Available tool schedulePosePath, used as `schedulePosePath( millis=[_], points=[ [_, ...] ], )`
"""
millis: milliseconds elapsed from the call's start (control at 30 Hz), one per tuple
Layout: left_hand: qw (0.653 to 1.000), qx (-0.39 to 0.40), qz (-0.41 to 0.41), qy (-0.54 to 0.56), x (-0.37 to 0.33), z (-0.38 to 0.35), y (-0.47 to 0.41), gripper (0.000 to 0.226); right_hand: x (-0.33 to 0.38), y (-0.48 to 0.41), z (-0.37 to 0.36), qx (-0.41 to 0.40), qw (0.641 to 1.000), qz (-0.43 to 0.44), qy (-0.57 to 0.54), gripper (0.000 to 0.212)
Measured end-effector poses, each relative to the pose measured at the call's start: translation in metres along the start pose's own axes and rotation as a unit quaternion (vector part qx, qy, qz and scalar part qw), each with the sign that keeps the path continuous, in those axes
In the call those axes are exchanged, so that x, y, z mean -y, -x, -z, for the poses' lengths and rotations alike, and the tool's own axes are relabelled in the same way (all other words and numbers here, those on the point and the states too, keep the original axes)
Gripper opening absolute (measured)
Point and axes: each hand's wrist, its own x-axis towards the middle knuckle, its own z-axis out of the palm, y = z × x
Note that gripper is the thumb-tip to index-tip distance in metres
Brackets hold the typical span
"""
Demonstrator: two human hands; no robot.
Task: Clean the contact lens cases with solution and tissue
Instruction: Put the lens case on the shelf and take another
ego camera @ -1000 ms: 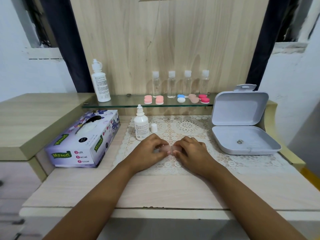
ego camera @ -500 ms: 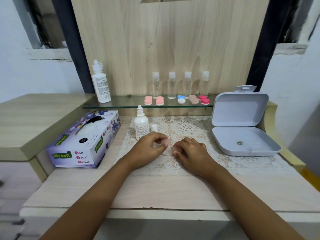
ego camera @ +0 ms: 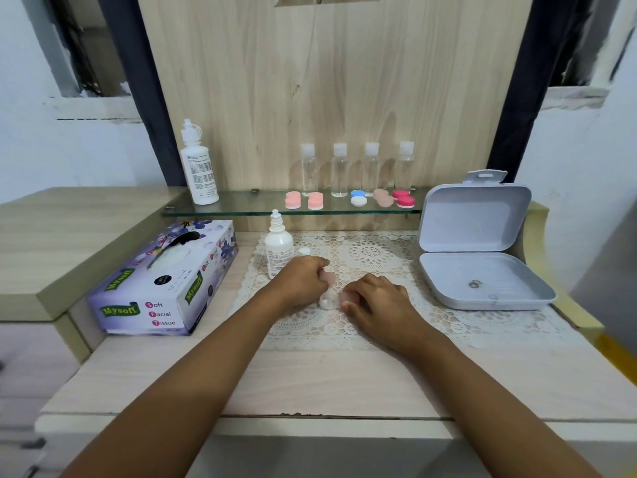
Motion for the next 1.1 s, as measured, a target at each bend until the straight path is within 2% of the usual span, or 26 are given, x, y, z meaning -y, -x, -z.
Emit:
schedulePosePath(
  millis=[100,300,467,833,1100],
  points=[
    [1.000,-0.008,-0.003,0.018,0.004,0.000,0.004,0.047,0.000,0.000,0.000,0.004,1.000,-0.002,-0.005,0.021],
    [0.996,-0.037,-0.030,0.077,0.009,0.000,0.031,0.037,0.001,-0.001,0.001,0.007,1.000,-0.006,-0.003,0.022],
    [0.996,0.001,-0.061,0.062,0.012,-0.002,0.042,0.040,0.000,0.000,0.001,0.002,1.000,-0.009,-0.003,0.025],
    [0.992,-0.043,-0.109,0.048,0.015,-0.007,0.045,0.027,0.002,0.000,0.001,0.002,0.999,-0.044,-0.027,0.041],
    [0.989,-0.054,-0.122,0.060,0.016,-0.009,0.045,0.027,0.002,0.001,0.005,-0.009,0.997,-0.030,-0.077,0.018]
  ],
)
